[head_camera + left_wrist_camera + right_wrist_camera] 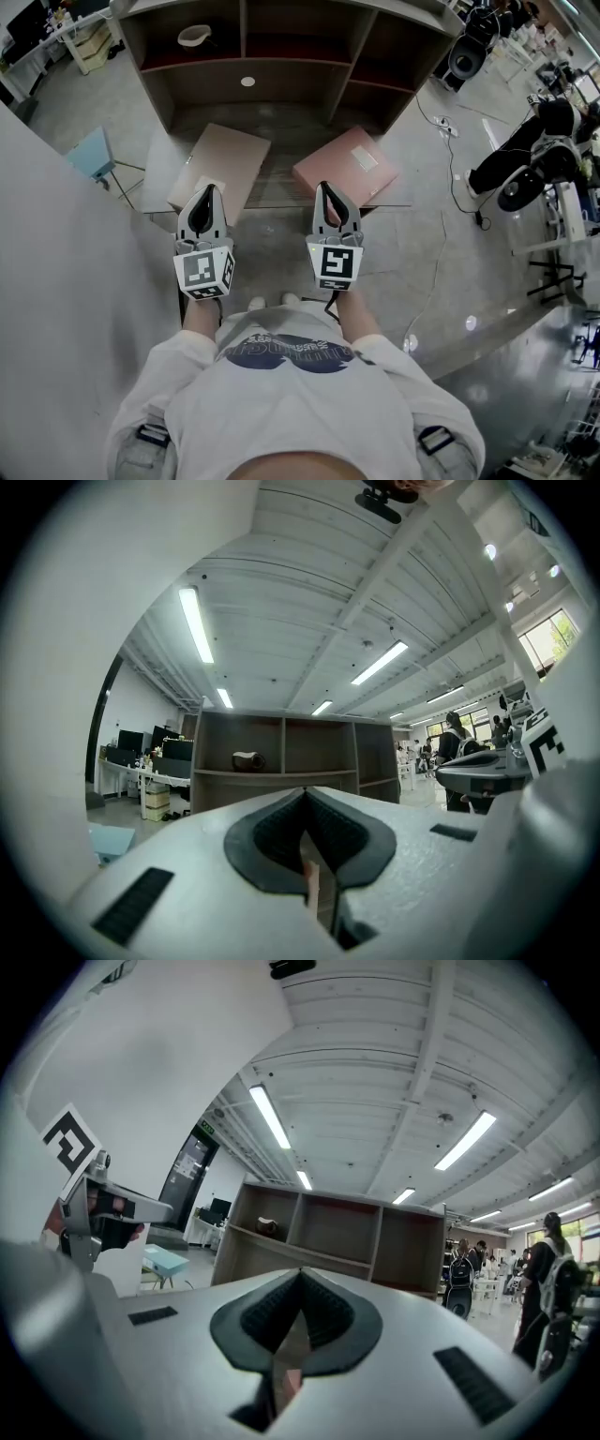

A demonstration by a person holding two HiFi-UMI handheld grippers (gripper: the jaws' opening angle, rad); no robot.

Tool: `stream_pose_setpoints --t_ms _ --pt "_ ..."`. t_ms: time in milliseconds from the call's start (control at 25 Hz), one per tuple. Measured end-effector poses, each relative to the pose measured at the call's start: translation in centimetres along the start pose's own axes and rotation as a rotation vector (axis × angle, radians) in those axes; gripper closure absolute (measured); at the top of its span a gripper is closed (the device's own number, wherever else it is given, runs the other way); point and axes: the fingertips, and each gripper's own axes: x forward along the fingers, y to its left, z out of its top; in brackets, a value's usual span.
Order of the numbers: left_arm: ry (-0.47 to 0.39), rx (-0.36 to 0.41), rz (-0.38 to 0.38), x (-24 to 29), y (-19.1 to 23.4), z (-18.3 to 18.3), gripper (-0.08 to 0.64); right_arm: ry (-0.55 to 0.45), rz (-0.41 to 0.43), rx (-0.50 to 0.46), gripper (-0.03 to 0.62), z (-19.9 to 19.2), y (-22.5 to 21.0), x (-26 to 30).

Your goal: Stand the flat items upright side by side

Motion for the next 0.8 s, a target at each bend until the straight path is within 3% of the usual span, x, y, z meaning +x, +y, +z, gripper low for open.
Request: stream_pose_setpoints --t_ms 360,560,720,800 --pt "0.027 0.017 -0.03 -0.3 2.7 0.7 0.554 -0.032 -0.057 0.142 0.589 0.7 -0.9 -1.0" --pt "0.053 -0.013 -0.123 -0.3 3.4 0.5 0.544 0.007 -0.097 0.171 0.462 0.4 -0.4 -1.8" --pt "0.098 0.01 -0.191 -0.1 2.9 -1.0 0.386 0.044 -0.117 0.176 0.381 -0.4 0.2 -2.6" --pt "0.125 0.032 -0.222 0.1 2.5 -1.8 0.371 0.056 -0.133 0.184 0.359 -0.8 0.3 -2.9"
